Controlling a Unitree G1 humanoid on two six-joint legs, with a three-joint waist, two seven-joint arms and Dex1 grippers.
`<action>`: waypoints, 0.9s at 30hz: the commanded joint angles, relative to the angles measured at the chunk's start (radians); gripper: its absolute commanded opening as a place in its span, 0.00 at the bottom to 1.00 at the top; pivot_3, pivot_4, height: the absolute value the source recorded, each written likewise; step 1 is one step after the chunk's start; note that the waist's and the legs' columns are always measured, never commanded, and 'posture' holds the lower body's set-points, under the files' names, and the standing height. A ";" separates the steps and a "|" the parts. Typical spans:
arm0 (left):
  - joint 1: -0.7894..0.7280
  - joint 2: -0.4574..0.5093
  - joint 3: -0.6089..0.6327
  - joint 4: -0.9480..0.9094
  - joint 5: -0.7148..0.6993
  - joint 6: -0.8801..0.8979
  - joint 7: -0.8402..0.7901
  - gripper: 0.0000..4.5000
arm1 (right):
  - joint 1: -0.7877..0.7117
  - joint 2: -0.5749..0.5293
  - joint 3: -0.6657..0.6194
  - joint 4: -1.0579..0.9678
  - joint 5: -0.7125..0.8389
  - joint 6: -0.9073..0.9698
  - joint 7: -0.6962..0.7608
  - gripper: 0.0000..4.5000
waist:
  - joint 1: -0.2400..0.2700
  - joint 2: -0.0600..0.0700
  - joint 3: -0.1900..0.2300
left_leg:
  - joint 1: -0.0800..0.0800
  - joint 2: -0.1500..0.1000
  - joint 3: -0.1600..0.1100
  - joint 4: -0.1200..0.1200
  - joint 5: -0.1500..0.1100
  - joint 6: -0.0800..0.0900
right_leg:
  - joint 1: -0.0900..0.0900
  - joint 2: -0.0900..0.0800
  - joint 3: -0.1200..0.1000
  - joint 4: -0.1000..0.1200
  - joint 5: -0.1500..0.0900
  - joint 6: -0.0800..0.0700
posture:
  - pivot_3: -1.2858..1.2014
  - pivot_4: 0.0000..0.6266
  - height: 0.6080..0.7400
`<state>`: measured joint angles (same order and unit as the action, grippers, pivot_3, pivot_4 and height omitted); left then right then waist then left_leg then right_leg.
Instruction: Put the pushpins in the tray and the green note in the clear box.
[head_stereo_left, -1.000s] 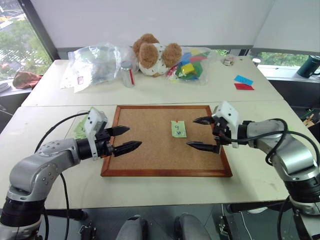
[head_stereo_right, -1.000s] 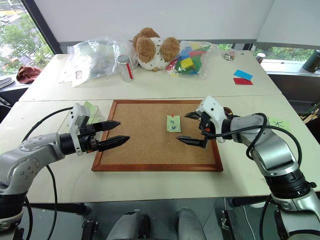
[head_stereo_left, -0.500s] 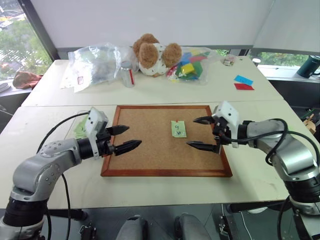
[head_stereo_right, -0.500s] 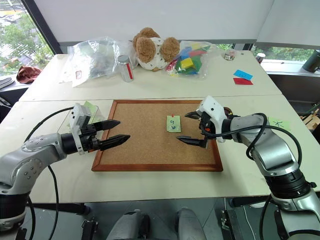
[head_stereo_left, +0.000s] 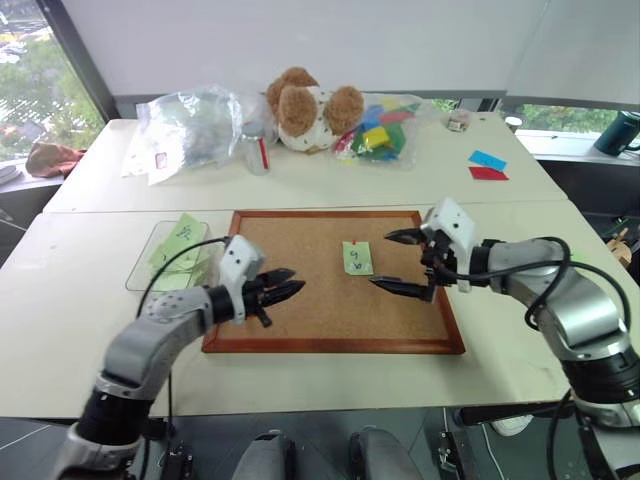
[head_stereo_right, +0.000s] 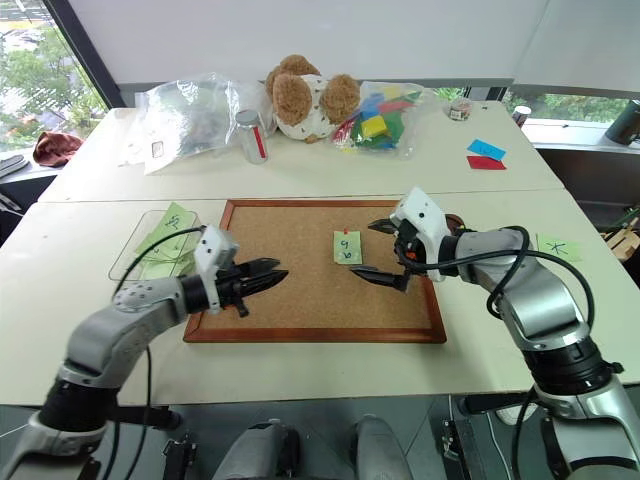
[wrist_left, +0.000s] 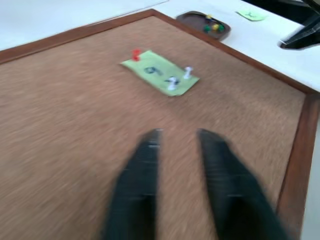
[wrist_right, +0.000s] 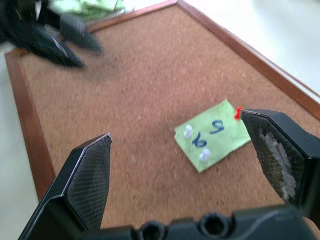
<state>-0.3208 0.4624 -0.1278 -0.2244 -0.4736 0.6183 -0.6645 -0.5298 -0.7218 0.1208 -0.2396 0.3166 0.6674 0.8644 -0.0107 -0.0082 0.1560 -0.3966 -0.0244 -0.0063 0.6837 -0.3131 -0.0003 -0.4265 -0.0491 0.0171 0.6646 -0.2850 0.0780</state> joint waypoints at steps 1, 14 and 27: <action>-0.019 -0.032 -0.023 0.053 0.052 -0.052 0.009 0.01 | -0.069 0.053 0.017 0.067 -0.037 0.055 -0.076 1.00 | -0.004 0.000 0.000 | 0.000 0.000 0.000 0.000 0.000 0.000 | 0.000 0.000 0.000 0.001 0.000 0.000 | 0.52 0.24 1.00; 0.021 -0.057 -0.054 0.145 0.170 -0.133 0.011 0.00 | -0.284 0.287 0.087 0.473 -0.147 0.052 -0.195 0.88 | -0.002 0.000 0.000 | 0.000 0.000 0.000 -0.001 0.003 -0.005 | 0.000 0.001 0.000 0.001 0.000 0.000 | 0.52 0.24 1.00; 0.049 -0.066 -0.032 0.119 0.174 -0.129 0.028 0.00 | -0.369 0.361 0.082 0.717 -0.210 -0.078 -0.183 0.59 | -0.006 0.000 0.000 | 0.001 0.000 0.000 -0.001 0.003 -0.006 | 0.000 0.001 0.000 0.001 0.000 0.000 | 0.52 0.24 1.00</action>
<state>-0.2875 0.3933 -0.1691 -0.0995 -0.3118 0.4768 -0.6424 -0.8667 -0.3695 0.2237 0.4837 0.1114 0.6123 0.6756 -0.0164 -0.0079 0.1557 -0.3959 -0.0243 -0.0059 0.6830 -0.3099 -0.0060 -0.4269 -0.0485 0.0175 0.6659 -0.2850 0.0781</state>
